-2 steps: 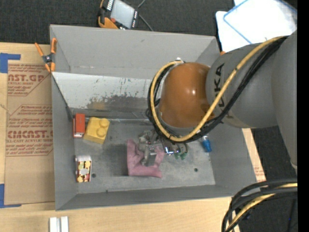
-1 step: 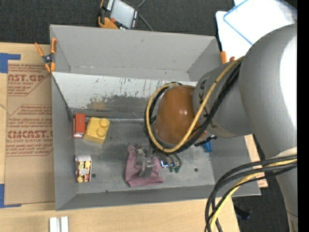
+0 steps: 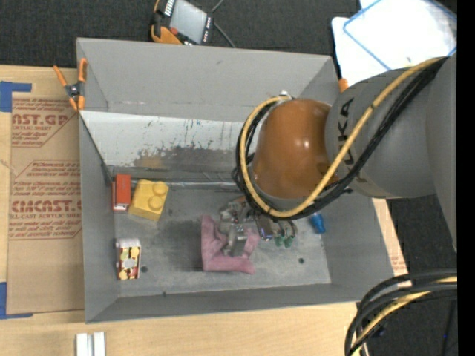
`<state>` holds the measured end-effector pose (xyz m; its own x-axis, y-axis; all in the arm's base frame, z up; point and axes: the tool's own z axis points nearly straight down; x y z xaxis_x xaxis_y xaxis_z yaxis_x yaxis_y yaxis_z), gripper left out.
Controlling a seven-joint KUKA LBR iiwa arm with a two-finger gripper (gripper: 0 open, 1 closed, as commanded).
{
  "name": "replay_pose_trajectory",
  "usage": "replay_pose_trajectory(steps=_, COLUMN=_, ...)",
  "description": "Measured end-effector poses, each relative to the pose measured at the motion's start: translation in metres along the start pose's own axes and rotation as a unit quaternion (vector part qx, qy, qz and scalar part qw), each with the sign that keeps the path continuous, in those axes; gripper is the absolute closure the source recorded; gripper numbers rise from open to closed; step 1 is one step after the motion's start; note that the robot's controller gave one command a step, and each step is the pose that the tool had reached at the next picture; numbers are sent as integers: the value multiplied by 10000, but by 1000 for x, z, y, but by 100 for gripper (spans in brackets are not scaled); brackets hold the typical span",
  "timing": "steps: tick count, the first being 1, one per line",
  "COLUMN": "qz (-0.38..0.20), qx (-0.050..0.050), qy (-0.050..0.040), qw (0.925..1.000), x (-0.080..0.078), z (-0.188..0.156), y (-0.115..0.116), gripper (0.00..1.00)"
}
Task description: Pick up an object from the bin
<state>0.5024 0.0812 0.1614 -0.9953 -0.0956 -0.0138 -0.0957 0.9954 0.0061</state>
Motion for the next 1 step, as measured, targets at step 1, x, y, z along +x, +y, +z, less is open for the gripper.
replay_pose_trajectory(steps=1, qz=87, qx=-5, qy=0, qw=10000, x=-1, z=73, y=-6, gripper=100)
